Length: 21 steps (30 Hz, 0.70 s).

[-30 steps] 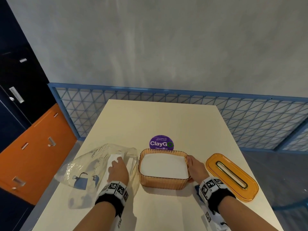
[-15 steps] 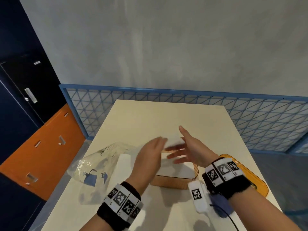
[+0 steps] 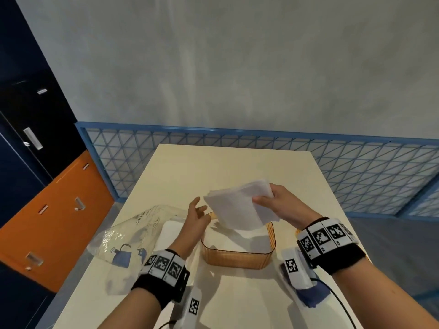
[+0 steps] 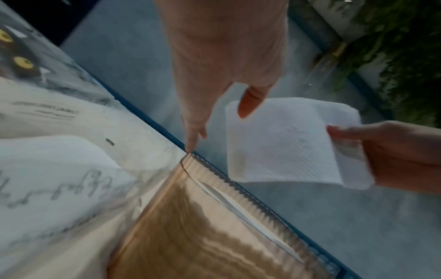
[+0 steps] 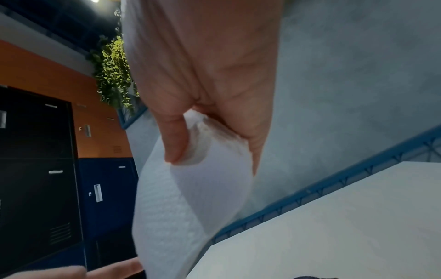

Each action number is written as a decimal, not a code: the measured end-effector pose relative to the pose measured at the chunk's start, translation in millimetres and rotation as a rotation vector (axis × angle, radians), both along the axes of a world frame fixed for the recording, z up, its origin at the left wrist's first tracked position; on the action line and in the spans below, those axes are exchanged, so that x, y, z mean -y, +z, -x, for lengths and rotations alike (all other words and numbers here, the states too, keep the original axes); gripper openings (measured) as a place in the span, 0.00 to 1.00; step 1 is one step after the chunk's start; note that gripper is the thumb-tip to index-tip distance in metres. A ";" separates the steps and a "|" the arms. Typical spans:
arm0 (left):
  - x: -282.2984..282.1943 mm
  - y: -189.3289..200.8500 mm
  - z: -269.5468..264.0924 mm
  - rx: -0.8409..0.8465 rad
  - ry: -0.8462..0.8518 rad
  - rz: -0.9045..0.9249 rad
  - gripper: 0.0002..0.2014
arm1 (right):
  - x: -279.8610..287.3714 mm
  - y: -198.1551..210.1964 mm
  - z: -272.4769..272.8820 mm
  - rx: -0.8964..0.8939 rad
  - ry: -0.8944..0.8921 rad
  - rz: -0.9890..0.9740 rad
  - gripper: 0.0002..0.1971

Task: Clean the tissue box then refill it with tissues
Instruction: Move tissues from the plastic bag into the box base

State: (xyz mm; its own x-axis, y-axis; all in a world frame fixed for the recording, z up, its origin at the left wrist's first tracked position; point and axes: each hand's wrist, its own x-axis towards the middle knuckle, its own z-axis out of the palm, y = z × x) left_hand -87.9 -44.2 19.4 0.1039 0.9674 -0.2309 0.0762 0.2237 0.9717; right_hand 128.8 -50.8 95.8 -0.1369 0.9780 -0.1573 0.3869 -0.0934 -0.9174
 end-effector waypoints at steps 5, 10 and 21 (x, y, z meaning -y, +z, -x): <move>-11.1 8.5 -0.3 0.181 0.027 -0.035 0.24 | 0.8 -7.7 1.6 -0.155 -0.036 -0.016 0.11; 1.0 9.9 -7.4 -0.012 0.092 -0.192 0.18 | 6.9 -37.4 0.4 -0.255 -0.126 0.012 0.11; 9.6 -13.4 -21.0 -0.117 0.090 -0.138 0.20 | 12.0 -94.3 -3.4 -0.204 -0.305 0.098 0.13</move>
